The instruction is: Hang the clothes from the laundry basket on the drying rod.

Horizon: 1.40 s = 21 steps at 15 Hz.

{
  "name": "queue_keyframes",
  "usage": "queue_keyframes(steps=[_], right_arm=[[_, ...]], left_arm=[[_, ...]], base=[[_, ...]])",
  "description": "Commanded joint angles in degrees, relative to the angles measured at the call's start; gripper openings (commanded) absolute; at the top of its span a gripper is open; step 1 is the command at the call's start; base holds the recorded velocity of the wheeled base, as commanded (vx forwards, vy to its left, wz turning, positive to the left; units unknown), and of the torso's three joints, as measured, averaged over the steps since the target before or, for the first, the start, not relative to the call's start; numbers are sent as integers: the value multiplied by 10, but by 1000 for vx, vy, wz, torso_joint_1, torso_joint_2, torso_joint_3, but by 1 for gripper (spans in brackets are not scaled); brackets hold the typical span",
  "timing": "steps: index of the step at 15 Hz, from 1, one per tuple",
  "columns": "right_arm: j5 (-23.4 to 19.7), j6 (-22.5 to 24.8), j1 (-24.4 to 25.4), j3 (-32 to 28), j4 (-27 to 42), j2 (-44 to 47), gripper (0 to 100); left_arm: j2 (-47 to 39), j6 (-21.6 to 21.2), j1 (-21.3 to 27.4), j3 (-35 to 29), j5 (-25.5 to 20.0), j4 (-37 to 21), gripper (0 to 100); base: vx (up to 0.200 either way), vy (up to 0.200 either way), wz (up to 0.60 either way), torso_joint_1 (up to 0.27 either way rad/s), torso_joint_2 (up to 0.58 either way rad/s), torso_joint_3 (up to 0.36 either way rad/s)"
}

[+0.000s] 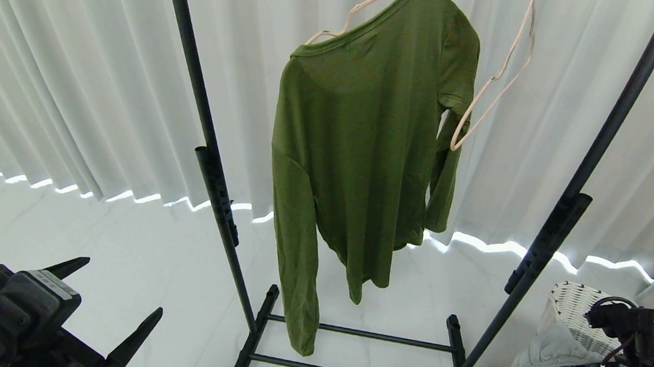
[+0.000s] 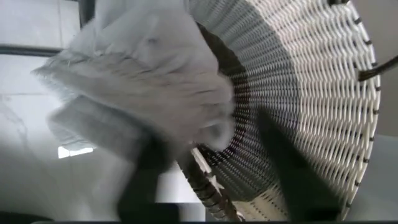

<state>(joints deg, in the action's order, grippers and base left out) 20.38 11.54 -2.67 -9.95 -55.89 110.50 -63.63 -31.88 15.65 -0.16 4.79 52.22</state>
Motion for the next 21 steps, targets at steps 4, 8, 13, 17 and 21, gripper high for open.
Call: queue_keyframes(steps=[4,8,13,17,21], right_arm=[[37,75,10,-23,3,-86,0],[37,143,13,-132,103,-190,0],[35,142,76,-296,397,-321,0],[35,141,173,-378,535,-395,0],[35,139,294,-488,609,-411,0]], left_arm=[[-21,1,0,1,0,1,100],[-29,-10,0,1,1,1,100],[-24,-8,1,1,0,2,100],[-25,-4,37,-21,-7,4,100],[-98,28,132,-137,-70,4,100]], base=[[0,0,0,0,0,0],[-100,0,0,2,1,1],[-160,0,0,5,6,-1],[0,0,0,0,0,0],[0,0,0,0,0,0]])
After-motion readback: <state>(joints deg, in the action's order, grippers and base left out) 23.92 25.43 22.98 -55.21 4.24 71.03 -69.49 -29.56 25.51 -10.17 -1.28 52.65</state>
